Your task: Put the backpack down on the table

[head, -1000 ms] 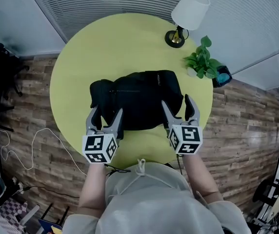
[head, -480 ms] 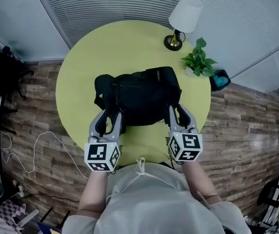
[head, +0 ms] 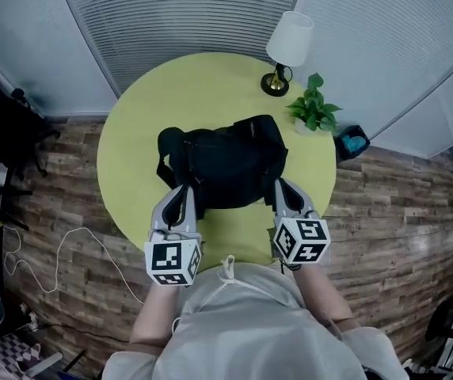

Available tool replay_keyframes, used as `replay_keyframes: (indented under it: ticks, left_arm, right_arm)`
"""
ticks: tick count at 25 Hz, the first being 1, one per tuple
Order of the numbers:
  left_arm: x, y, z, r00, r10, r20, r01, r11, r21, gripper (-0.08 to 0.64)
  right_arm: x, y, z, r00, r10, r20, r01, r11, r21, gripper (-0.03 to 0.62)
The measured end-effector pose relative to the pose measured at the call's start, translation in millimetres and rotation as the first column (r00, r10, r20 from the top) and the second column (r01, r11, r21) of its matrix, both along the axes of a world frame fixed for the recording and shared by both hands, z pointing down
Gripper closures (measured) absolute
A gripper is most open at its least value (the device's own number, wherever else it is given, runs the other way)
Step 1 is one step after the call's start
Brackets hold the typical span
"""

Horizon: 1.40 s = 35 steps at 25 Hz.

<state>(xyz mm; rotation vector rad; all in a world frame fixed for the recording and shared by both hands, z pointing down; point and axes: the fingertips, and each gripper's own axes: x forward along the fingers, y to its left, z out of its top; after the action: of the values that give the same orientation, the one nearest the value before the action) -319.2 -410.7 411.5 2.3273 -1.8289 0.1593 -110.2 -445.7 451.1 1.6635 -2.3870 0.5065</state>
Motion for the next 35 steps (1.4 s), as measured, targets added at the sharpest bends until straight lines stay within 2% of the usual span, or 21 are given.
replay_keyframes:
  ticks: [7,13,19,26,35]
  left_arm:
    - [3,9,-8,1.000,0.010,-0.006,-0.010,1.000,0.010,0.552]
    - [5,12,-3,1.000,0.030,0.007,-0.030,0.999,-0.021,0.552]
    - [7,13,-1,0.998,0.054,0.021,-0.054,0.998,-0.025,0.552]
    - [-3,14,1,0.999,0.029,0.017,-0.029,0.999,-0.027,0.552]
    - [-5,13,6,0.998,0.044,0.036,-0.042,0.998,-0.041,0.552]
  right_arm:
    - [-8,10,-6,0.999,-0.040,-0.011,0.040,0.999,0.010,0.594]
    - [-18,19,-11,0.993,-0.059,-0.098,0.065,0.996,0.059,0.594]
    - [-25,24,-13,0.994,-0.069,-0.088,0.074,0.996,0.057,0.594]
    - [-26,26,-10,0.994,-0.055,-0.089,0.060,0.997,0.049,0.592]
    - [-33,26,-8,0.994,-0.063,-0.090,0.067,0.997,0.042,0.592]
